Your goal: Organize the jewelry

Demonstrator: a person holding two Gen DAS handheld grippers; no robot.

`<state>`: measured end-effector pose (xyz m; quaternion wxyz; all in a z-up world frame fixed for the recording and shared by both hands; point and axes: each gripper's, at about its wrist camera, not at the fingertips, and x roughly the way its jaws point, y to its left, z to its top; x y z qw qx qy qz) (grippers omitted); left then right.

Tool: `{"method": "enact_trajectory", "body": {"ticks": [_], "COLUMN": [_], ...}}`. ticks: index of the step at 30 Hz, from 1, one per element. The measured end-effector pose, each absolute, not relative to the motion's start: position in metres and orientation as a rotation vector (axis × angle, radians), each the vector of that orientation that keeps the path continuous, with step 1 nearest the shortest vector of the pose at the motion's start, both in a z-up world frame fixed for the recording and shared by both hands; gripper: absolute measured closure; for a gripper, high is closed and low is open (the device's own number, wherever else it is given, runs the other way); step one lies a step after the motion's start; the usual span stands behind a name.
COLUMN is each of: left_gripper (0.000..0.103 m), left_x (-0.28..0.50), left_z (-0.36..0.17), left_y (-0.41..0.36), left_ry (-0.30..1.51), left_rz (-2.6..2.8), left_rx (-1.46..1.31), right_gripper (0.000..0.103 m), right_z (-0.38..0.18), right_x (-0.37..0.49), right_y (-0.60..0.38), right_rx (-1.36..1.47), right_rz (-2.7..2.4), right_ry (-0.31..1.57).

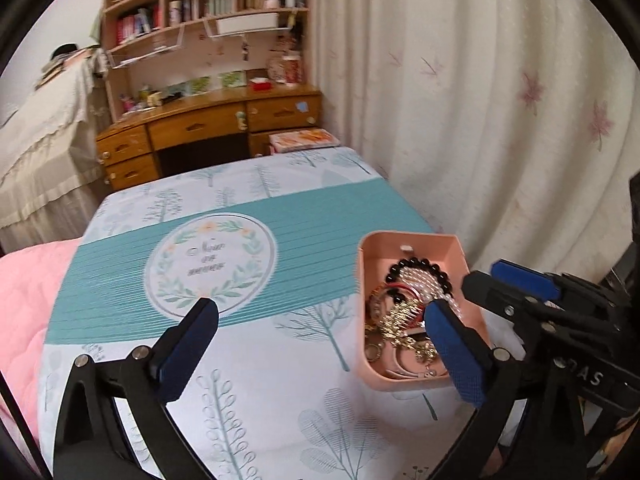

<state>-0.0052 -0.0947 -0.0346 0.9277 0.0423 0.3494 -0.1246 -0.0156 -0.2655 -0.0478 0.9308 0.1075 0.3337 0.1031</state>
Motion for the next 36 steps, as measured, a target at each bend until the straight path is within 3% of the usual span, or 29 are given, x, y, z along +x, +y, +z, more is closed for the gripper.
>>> {"method": "enact_trajectory", "body": {"ticks": [16,36], "left_gripper": [0.001,0.001], "left_x": [-0.045,-0.051], "left_z": [0.011,0.020], "left_y": [-0.073,-0.055], "left_ry": [0.568,0.657], "left_rz": [0.029,0.058], "left_rx": [0.148,0.019], "right_gripper": [0.049,0.047], "right_z": [-0.009,0.004], "right_x": [-0.040,-0.052], "right_y": [-0.237,-0.229], "right_rx": [0.197,0.194], "right_rz": [0.279,0.244], "right_ry": [0.665,0.623]}}
